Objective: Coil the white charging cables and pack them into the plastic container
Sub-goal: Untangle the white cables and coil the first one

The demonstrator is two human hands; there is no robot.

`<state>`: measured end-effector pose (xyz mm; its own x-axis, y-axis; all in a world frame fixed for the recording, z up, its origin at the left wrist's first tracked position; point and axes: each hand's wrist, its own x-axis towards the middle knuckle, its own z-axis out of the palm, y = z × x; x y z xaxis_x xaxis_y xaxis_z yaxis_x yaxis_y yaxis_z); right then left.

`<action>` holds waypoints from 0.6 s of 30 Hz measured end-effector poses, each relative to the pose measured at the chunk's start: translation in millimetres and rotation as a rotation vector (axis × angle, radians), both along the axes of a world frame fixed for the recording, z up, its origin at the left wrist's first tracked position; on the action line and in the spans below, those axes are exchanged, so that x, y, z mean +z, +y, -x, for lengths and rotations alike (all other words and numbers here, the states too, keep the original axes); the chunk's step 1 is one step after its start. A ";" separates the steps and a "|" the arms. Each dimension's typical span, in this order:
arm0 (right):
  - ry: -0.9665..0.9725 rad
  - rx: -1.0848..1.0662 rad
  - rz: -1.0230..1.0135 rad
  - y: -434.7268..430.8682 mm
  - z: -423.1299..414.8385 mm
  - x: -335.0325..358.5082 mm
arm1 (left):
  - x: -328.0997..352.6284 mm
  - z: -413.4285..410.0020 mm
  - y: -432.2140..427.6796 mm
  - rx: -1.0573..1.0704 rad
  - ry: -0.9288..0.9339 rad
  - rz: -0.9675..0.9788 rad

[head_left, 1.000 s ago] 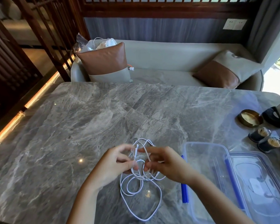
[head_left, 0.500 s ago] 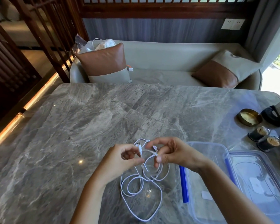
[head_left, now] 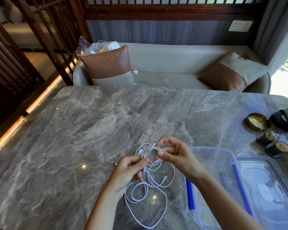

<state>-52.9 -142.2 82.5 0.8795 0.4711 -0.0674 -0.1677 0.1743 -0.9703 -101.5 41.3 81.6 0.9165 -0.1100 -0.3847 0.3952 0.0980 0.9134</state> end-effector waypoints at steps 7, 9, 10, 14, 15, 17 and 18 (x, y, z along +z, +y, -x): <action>0.159 -0.145 0.124 7.5 7.0 -7.0 | -4.5 -8.9 -7.9 0.433 -0.011 0.121; 0.319 0.122 0.225 11.9 17.3 -9.5 | -1.3 -12.0 -9.2 0.504 -0.049 0.168; 0.390 0.242 0.275 16.2 23.5 -11.3 | 0.8 -13.1 -10.7 0.519 -0.062 0.191; 0.623 0.208 0.161 38.2 40.9 -24.7 | 7.8 -11.9 -19.3 0.437 -0.072 0.220; 0.701 0.123 0.062 42.7 42.2 -26.0 | 8.9 -10.6 -19.9 0.407 -0.076 0.209; 0.884 -0.046 -0.189 48.4 42.6 -24.0 | 10.5 -8.8 -18.4 0.356 -0.085 0.164; 0.978 -0.126 -0.322 49.6 42.4 -22.8 | 11.2 -8.1 -16.6 0.334 -0.087 0.138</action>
<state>-95.2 -92.6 59.6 0.5523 0.5013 -0.6660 -0.8197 0.4720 -0.3245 -93.4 24.7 92.8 0.9393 0.1555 -0.3059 0.2416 0.3332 0.9114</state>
